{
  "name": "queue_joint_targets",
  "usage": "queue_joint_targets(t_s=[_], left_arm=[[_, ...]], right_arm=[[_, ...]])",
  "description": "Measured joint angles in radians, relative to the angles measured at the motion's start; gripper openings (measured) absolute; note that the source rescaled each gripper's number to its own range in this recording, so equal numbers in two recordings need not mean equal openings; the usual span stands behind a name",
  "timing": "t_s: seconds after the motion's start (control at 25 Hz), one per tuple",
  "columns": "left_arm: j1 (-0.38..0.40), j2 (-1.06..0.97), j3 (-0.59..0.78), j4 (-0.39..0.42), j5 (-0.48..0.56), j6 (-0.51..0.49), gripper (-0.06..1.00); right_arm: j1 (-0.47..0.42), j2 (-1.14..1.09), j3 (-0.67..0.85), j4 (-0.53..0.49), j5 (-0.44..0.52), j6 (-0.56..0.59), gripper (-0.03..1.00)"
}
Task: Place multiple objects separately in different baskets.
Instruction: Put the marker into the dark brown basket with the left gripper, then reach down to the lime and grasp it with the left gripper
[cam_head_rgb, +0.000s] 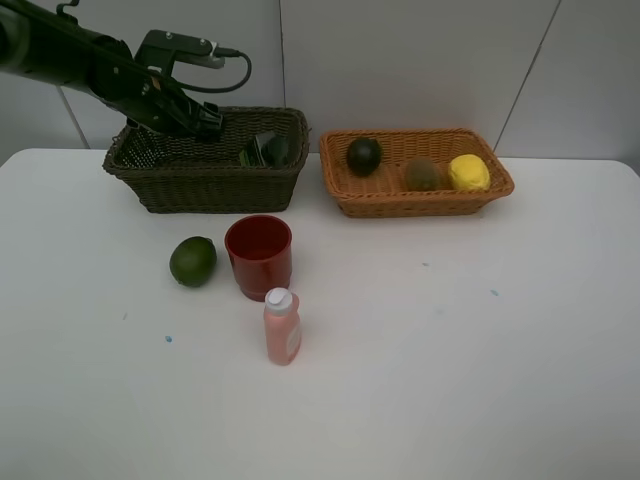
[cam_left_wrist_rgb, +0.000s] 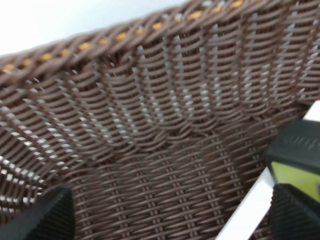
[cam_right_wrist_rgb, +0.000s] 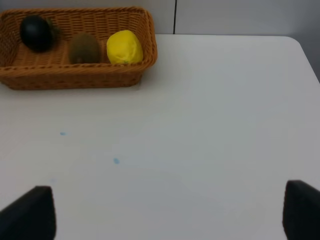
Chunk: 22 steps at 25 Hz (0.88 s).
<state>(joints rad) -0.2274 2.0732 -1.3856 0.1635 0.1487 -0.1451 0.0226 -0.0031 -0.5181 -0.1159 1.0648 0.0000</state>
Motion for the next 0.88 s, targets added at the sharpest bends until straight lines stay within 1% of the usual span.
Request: queue_joint_targets(t_s=[0.08,0.2,0.32,0.44,0.6,0.68,0.8,0.88], left_arm=[[-0.006,-0.044,0.000,-0.005,0.040,0.000,1.00],[-0.022,-0.112,0.000,-0.042,0.129,0.000,1.00],[-0.046,-0.176,0.000,-0.095,0.262,-0.006,1.00],[-0.077,-0.227,0.000,-0.120,0.407,-0.039,1.00],[-0.126,-0.271,0.000,-0.126,0.608,-0.087,1.00],[-0.148,-0.277,0.000,-0.126,0.683,-0.103,1.00],[-0.179,-0.277,0.000,-0.103,0.770,-0.111,1.00],[-0.196,-0.277,0.000,-0.092,0.808,-0.114,1.00]], right_arm=[[0.000,0.000,0.000,0.000,0.000,0.000,0.99],[0.000,0.000,0.000,0.000,0.000,0.000,0.99],[0.000,0.000,0.000,0.000,0.000,0.000,0.99],[0.000,0.000,0.000,0.000,0.000,0.000,0.99],[0.000,0.000,0.000,0.000,0.000,0.000,0.99],[0.000,0.000,0.000,0.000,0.000,0.000,0.99],[0.000,0.000,0.000,0.000,0.000,0.000,0.99],[0.000,0.000,0.000,0.000,0.000,0.000,0.99]])
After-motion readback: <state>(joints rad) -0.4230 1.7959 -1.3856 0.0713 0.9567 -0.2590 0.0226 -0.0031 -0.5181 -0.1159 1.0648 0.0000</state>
